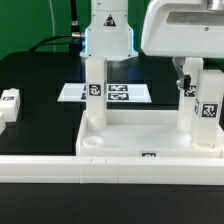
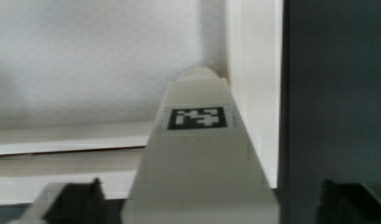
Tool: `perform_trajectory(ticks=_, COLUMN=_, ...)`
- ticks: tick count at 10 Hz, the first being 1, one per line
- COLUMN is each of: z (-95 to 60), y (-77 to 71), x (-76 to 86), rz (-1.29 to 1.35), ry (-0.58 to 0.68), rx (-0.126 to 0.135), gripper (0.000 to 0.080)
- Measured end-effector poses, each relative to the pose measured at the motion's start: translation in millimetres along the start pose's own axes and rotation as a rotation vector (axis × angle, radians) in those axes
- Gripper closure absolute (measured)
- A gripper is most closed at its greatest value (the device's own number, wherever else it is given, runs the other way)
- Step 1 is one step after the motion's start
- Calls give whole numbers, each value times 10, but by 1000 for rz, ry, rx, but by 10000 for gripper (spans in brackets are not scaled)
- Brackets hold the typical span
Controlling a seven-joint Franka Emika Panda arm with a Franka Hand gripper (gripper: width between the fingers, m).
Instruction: Assemble desk
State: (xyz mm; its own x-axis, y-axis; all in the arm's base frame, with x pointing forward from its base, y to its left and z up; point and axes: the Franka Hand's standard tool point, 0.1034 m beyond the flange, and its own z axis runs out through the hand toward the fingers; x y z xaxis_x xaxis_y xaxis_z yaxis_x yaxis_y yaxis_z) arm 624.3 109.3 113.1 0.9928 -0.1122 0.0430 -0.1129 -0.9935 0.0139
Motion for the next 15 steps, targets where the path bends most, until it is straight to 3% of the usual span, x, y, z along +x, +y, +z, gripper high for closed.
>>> perform_trajectory(ticks=2, z=1, y=0, x=0, rz=0, ry=0, rx=0, gripper=514)
perform_trajectory(ticks=6, z=3, y=4, x=-1, rz=113, ry=-1, rx=2, gripper=511)
perform_trajectory(ticks=8, z=12, y=53, x=5, rz=374, ry=-9, rx=45, gripper=511)
perform_trajectory(ticks=10, z=19, y=92, x=12, rz=594, ry=-21, rx=68, gripper=511)
perform_trajectory(ticks=15, z=22, y=97, x=13, rz=887, ry=-31, rx=64, gripper=510)
